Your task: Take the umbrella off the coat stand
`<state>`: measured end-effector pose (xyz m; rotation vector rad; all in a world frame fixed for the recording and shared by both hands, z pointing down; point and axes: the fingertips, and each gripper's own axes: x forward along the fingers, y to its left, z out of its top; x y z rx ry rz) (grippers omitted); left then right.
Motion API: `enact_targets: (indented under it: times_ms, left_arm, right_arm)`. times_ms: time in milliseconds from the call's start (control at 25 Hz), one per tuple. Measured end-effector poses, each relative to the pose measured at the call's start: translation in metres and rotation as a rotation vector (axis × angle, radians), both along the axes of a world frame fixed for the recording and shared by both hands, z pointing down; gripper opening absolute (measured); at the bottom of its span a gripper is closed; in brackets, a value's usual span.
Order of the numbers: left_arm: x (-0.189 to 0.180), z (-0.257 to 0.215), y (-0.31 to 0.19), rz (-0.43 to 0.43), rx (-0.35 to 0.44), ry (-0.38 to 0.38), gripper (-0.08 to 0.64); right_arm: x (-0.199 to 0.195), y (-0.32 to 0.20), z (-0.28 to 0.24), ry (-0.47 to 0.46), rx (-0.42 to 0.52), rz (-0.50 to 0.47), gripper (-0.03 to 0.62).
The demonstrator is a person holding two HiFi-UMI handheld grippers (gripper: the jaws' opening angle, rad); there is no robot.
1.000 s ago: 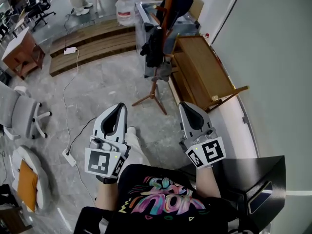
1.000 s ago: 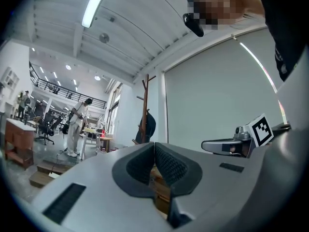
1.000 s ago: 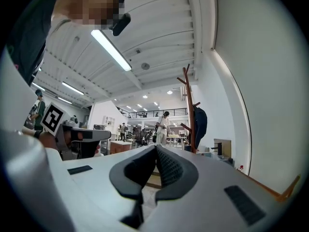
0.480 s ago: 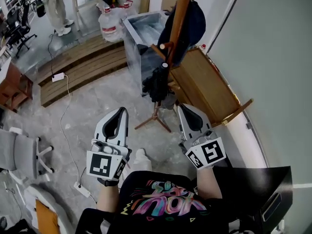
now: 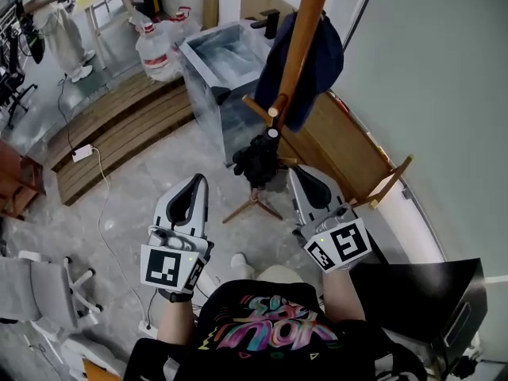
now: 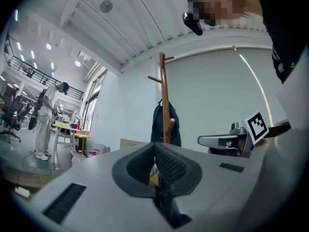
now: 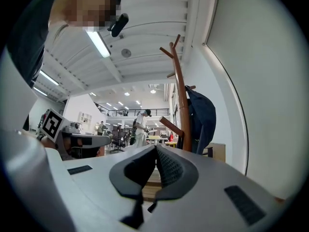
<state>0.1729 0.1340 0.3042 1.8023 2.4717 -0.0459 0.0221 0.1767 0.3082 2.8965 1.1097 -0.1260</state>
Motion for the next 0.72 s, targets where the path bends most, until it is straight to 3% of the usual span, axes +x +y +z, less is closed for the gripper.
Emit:
enact_targets:
  times_ms: [280, 720]
  left_arm:
    - [-0.003, 0.008, 0.012, -0.01, 0.03, 0.017, 0.026]
    - [-0.019, 0.021, 0.036, -0.007, 0.039, -0.043, 0.028]
  right_arm:
    - [-0.008, 0.006, -0.002, -0.015, 0.004, 0.003, 0.015]
    - [-0.024, 0.034, 0.007, 0.001, 0.013, -0.016, 0.017]
